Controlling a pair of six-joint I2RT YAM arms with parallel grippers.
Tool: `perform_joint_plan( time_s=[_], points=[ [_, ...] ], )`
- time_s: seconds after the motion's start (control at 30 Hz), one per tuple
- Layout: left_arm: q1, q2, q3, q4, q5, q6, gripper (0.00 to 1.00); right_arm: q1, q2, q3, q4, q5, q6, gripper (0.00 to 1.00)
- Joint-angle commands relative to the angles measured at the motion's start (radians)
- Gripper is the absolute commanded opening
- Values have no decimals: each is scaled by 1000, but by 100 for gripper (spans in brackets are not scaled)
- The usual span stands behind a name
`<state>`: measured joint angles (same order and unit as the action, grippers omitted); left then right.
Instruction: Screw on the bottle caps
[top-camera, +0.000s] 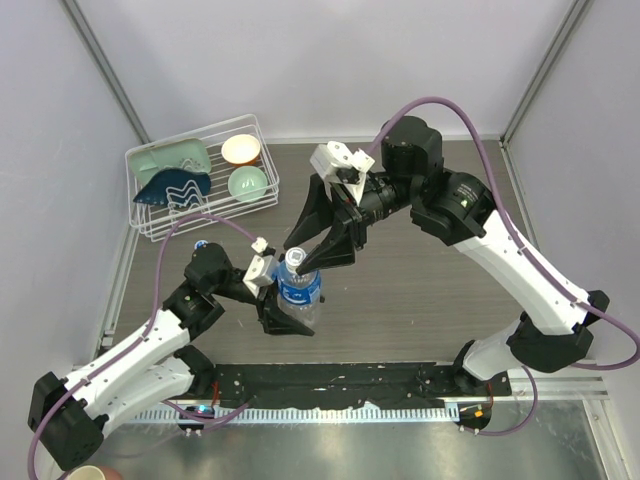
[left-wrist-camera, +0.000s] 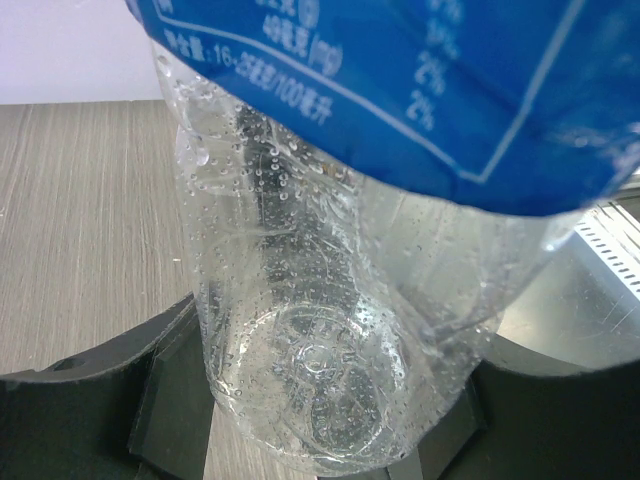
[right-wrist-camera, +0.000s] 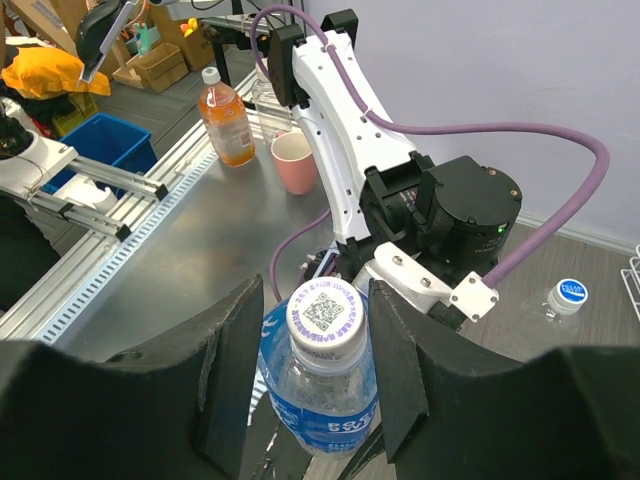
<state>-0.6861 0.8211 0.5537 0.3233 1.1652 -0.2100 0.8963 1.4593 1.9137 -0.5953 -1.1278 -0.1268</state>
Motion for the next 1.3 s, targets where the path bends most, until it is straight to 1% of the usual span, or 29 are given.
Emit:
perform_joint_plan(
  time_s=[0.0,0.1,0.13,0.17,0.2,0.27,0.3,0.4,0.63,0.77,0.87,0.93,1.03,1.13,1.2,1.27],
  points=[
    [-3,-10,31,25,-13,-12,0,-2,-16,-10,45,-12,18,52],
    [-3,-10,31,26,-18,-12,0,-3,-19,-18,55,-12,24,50],
    [-3,-11,32,26,-19,-12,0,-2,-19,-19,55,-12,26,48],
    [-3,-11,31,26,-22,-14,0,-2,-20,-21,58,-10,27,45],
    [-3,-13,31,26,-24,-15,0,-3,-22,-24,60,-9,29,38],
    [-3,-13,31,28,-32,-14,0,-2,-22,-28,63,-7,32,32],
    [-3,-14,29,28,-32,-14,0,-2,-20,-27,63,-7,36,26],
    [-1,-13,31,34,-45,-20,0,-2,-20,-35,65,-1,38,21],
    [7,-16,35,39,-58,-28,0,-3,-13,-65,57,42,67,18],
    [16,-13,40,33,-119,-29,0,-5,1,-58,-24,97,58,17],
    [26,-13,41,23,-171,-26,0,-7,3,-71,-104,173,52,14],
    [26,-11,41,-9,-208,10,0,-5,-4,-93,-145,230,52,11],
    [30,-14,48,-53,-267,58,0,-5,-31,-125,-161,313,79,10],
    [31,-11,61,-113,-347,112,0,-5,-56,-165,-173,394,116,6],
    [33,-14,61,-138,-381,147,0,-4,-73,-180,-173,457,148,4],
    [34,-17,63,-144,-427,161,0,-3,-86,-203,-163,488,179,1]
  ],
)
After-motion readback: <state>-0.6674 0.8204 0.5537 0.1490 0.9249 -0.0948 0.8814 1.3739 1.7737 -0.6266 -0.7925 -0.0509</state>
